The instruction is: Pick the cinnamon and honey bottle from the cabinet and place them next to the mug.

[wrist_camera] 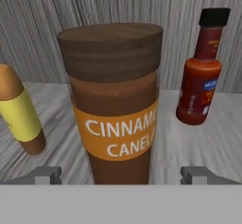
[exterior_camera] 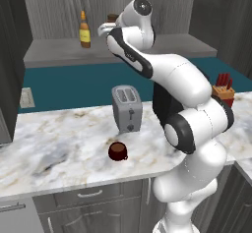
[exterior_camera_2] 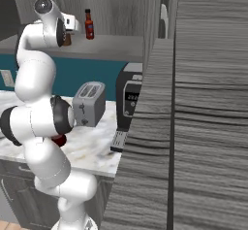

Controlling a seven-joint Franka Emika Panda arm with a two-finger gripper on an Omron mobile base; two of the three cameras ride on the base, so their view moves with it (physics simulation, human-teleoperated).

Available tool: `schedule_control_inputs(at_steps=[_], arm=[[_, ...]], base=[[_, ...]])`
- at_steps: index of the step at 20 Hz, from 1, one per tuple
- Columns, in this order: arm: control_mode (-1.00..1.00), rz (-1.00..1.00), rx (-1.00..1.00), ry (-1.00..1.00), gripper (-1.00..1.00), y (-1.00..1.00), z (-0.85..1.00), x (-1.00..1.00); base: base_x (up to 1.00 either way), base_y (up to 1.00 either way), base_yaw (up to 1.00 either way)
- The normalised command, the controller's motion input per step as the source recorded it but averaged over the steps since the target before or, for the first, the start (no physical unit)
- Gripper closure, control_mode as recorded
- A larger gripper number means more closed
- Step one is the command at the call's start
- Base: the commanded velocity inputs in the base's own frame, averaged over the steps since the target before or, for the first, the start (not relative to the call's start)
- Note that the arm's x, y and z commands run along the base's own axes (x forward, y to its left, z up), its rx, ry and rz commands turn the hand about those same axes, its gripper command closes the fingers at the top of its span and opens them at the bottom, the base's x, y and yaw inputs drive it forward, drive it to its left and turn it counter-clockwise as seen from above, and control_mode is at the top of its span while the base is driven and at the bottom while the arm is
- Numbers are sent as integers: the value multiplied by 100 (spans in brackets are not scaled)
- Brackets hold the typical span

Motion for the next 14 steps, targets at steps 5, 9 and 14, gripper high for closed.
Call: schedule_control_inputs(at_steps=[5, 9, 14], arm=[[-100, 0, 0, 0, -100, 4, 0, 1], [-100, 0, 0, 0, -100, 1, 0, 3], [-100, 0, 0, 0, -100, 2, 0, 8]], base=[[0, 0, 0], [0, 0, 0], [0, 0, 0]])
